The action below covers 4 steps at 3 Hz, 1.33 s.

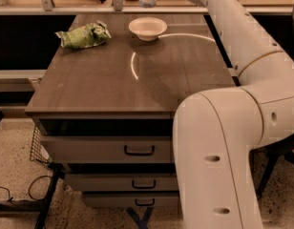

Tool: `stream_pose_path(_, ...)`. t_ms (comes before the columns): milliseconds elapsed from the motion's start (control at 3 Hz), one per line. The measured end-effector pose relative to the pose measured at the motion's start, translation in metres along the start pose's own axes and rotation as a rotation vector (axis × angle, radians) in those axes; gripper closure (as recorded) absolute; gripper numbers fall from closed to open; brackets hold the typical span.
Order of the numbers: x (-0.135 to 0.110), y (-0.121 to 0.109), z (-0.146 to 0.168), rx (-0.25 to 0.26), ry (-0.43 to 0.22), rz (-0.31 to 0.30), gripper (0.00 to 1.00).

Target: Place blue plastic bottle into paper bowl

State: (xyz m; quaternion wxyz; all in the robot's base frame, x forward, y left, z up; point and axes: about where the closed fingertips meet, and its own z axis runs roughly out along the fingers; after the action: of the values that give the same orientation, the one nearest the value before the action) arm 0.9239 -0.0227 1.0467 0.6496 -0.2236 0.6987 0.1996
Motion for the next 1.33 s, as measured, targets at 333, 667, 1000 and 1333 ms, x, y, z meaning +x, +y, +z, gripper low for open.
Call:
stream_pose_path(333, 0.016, -0.002, 0.02, 0.033, -0.03, -0.028, 1.0)
stream_pose_path(667, 0.031, -0.006, 0.028, 0.074, -0.024, -0.078, 1.0)
stream_pose_path(1000, 0.046, -0.012, 0.028, 0.109, 0.005, -0.129, 1.0)
stream_pose_path(1333, 0.061, -0.012, 0.021, 0.105, 0.034, -0.146, 1.0)
